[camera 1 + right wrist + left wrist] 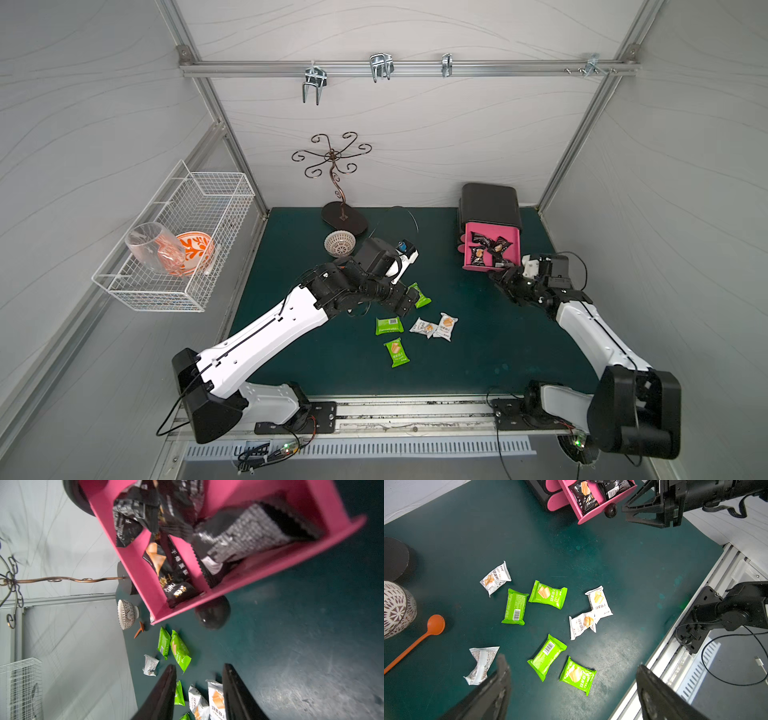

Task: Place the cookies into the drawer by color
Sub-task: Close the drawer in the storage box.

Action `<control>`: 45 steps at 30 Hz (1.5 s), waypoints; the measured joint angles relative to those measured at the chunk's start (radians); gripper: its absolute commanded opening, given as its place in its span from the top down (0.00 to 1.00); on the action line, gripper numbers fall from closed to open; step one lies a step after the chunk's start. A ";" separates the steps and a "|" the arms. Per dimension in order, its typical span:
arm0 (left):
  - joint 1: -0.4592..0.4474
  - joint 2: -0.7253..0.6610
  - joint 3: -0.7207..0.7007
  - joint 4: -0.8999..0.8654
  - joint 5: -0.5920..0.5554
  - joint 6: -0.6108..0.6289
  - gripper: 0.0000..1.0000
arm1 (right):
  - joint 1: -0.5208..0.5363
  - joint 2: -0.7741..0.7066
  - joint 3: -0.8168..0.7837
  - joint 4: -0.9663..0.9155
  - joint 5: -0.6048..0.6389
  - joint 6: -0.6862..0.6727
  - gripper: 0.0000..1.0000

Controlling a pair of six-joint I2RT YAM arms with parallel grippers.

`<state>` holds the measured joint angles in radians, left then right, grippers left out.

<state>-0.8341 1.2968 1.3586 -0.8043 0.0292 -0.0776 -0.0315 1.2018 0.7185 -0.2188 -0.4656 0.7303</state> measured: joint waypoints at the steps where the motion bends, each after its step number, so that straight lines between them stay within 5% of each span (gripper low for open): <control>1: 0.000 0.000 0.000 0.000 -0.002 0.000 0.05 | 0.000 0.013 0.002 0.010 0.000 -0.011 0.56; 8: 0.000 0.000 0.000 0.000 -0.016 0.006 0.05 | -0.001 0.096 0.010 0.066 0.013 -0.076 0.46; 23: 0.000 0.000 -0.010 0.000 -0.030 0.022 0.05 | -0.001 0.204 0.010 0.184 0.003 -0.179 0.49; 36: 0.000 0.000 -0.012 0.000 -0.036 0.024 0.05 | 0.017 0.208 0.024 0.172 0.019 -0.209 0.83; 45: 0.000 -0.002 -0.014 0.001 -0.039 0.033 0.05 | 0.027 0.144 0.085 0.036 0.079 -0.161 0.84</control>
<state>-0.8345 1.2945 1.3449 -0.8036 -0.0093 -0.0444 -0.0040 1.3460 0.8036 -0.1825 -0.3862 0.5694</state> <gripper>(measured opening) 0.947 0.344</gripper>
